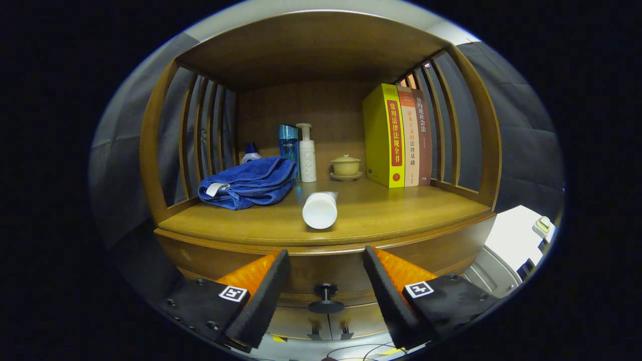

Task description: Pull open the drawer, take out the items inside it, and place them on the countertop above the cabinet.

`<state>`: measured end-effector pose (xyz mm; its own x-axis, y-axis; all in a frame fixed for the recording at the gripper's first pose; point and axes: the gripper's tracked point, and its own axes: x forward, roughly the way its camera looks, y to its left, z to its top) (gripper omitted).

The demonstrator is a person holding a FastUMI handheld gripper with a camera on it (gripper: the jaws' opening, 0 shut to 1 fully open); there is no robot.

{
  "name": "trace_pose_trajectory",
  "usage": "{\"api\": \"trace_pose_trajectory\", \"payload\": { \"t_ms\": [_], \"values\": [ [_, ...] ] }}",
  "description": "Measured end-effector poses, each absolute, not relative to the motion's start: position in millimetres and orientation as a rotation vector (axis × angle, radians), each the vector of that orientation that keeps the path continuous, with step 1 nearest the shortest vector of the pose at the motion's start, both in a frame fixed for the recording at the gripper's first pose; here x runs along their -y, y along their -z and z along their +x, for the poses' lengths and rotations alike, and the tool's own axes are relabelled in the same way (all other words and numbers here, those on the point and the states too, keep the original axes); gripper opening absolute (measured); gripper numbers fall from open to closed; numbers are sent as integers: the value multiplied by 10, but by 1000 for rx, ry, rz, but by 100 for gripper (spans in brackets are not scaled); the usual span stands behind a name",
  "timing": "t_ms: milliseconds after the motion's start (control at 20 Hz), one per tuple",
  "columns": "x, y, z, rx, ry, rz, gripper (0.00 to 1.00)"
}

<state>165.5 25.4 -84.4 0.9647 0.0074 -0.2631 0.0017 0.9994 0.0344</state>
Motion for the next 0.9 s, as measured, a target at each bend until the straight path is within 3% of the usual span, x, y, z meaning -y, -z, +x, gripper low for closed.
{"api": "trace_pose_trajectory", "payload": {
  "t_ms": [300,900],
  "values": [
    [-197,864,1578,-280,-2,42,97],
    [-19,-34,617,-130,16,27,96]
  ]
}}
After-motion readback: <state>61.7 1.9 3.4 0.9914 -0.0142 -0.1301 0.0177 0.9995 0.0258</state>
